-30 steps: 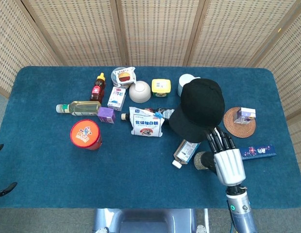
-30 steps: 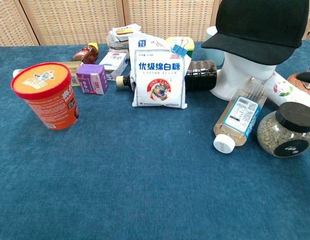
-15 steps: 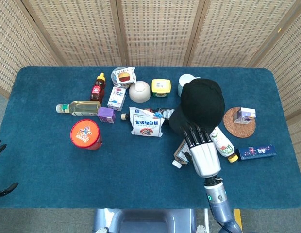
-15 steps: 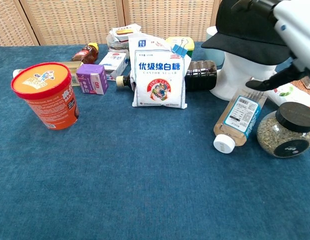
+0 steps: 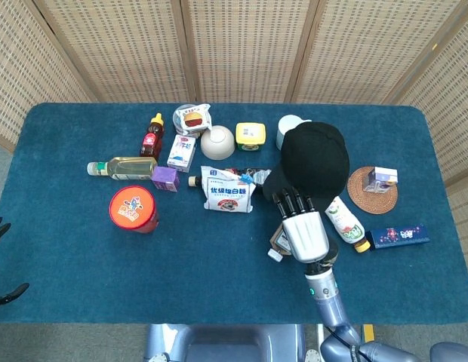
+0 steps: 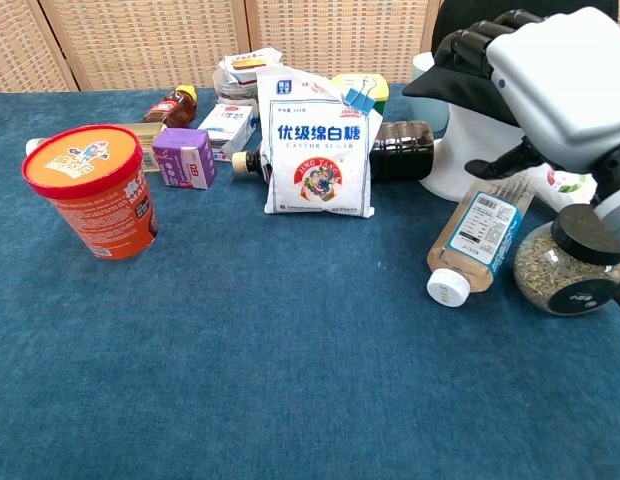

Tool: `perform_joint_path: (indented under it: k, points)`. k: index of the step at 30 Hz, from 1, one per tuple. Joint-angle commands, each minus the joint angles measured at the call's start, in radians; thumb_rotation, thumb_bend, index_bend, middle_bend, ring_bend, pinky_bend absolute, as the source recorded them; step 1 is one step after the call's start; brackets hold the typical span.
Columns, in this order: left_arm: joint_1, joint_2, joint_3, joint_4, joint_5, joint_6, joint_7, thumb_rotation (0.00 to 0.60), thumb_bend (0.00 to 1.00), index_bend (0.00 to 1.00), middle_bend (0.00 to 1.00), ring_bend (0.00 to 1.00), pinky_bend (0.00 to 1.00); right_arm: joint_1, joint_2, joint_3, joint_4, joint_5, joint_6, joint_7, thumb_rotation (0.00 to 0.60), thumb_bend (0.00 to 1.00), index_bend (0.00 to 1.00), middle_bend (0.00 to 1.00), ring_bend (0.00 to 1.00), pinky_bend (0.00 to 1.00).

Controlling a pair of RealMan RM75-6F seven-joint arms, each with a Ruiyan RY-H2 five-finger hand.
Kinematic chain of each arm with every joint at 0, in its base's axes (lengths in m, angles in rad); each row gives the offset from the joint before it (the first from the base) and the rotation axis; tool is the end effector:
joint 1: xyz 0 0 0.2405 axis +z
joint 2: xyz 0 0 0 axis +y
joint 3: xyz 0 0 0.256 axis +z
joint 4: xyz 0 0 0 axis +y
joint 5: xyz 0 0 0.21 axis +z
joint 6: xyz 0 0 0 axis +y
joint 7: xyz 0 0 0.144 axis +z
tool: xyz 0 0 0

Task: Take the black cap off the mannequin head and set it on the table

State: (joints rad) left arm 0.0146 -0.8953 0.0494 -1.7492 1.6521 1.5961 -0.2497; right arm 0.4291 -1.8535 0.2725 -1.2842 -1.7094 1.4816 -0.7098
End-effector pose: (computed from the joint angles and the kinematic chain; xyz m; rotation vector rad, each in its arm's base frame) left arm -0.2941 0.1291 0.2083 -1.3837 -1.0406 -1.0342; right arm -0.1366 -0.2779 -0.0093 1.4701 -0.2516 1.0875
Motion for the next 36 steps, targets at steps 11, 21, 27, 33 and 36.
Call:
perform_joint_path:
  k: [11, 21, 27, 33, 36]
  points:
    - [-0.003, 0.001, 0.002, 0.001, 0.004, -0.003, -0.011, 0.600, 0.12, 0.00, 0.00, 0.00, 0.00, 0.083, -0.061, -0.004, 0.249, -0.069, 0.089, 0.075, 0.600, 0.20, 0.35, 0.38, 0.37, 0.58]
    - [-0.004, 0.001, 0.006, 0.001, 0.010, -0.004, -0.008, 0.600, 0.12, 0.00, 0.00, 0.00, 0.00, 0.122, -0.078, -0.011, 0.377, -0.058, 0.117, 0.132, 0.600, 0.45, 0.38, 0.39, 0.39, 0.61]
    - [-0.004, 0.003, 0.006, 0.002, 0.010, -0.004, -0.014, 0.600, 0.12, 0.00, 0.00, 0.00, 0.00, 0.130, -0.083, -0.023, 0.400, -0.040, 0.115, 0.143, 0.600, 0.47, 0.40, 0.40, 0.40, 0.61]
    - [-0.005, 0.006, 0.008, 0.003, 0.012, -0.005, -0.022, 0.600, 0.12, 0.00, 0.00, 0.00, 0.00, 0.134, -0.083, -0.038, 0.422, -0.026, 0.118, 0.171, 0.600, 0.59, 0.46, 0.45, 0.44, 0.65]
    - [-0.006, 0.005, 0.008, 0.003, 0.014, -0.007, -0.021, 0.600, 0.12, 0.00, 0.00, 0.00, 0.00, 0.142, -0.083, -0.046, 0.442, -0.036, 0.141, 0.205, 0.600, 0.64, 0.52, 0.49, 0.48, 0.69]
